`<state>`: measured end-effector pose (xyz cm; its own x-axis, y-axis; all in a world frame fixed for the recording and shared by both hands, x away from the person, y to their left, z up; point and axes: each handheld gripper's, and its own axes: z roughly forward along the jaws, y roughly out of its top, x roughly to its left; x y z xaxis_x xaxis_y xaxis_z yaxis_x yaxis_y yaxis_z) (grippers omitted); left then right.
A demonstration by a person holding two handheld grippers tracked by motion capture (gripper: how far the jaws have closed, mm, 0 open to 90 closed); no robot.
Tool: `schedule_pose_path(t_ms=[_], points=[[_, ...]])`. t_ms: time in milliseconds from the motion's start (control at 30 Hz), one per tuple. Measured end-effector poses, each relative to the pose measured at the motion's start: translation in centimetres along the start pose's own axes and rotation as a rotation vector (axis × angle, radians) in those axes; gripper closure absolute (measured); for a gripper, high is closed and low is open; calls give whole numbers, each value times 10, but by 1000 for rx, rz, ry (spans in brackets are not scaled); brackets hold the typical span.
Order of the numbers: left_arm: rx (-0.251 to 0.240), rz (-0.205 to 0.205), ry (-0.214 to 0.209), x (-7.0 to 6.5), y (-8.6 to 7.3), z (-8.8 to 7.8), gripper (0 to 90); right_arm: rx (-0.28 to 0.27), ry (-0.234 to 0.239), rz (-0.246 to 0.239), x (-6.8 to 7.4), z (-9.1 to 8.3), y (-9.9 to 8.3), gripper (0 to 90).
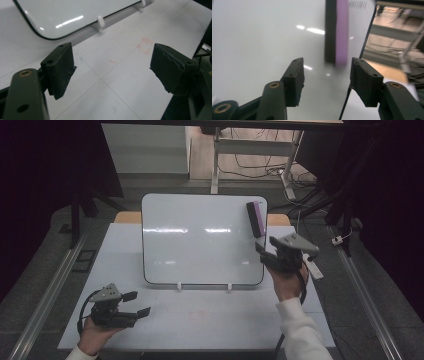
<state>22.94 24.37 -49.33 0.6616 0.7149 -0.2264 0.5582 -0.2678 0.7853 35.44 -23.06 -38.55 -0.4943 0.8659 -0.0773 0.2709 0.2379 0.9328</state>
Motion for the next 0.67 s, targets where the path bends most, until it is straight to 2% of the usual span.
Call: schedule_pose_path(t_ms=[67,167,300,467,667], points=[[6,-7,9,2,-2,1,200,24,56,-5,-2,-13,-22,436],[10,-16,19,4,-3,3,200,61,111,-11,-5,-29,-53,429],[11,-25,29,7,-4,4,200,90,177,-30,-9,-43,-82,426],[13,-18,43,7,-6,4,200,119,227,-36,-14,-45,-100,417],[6,-16,49,8,-6,2,199,140,253,-53,-15,-42,-107,404]])
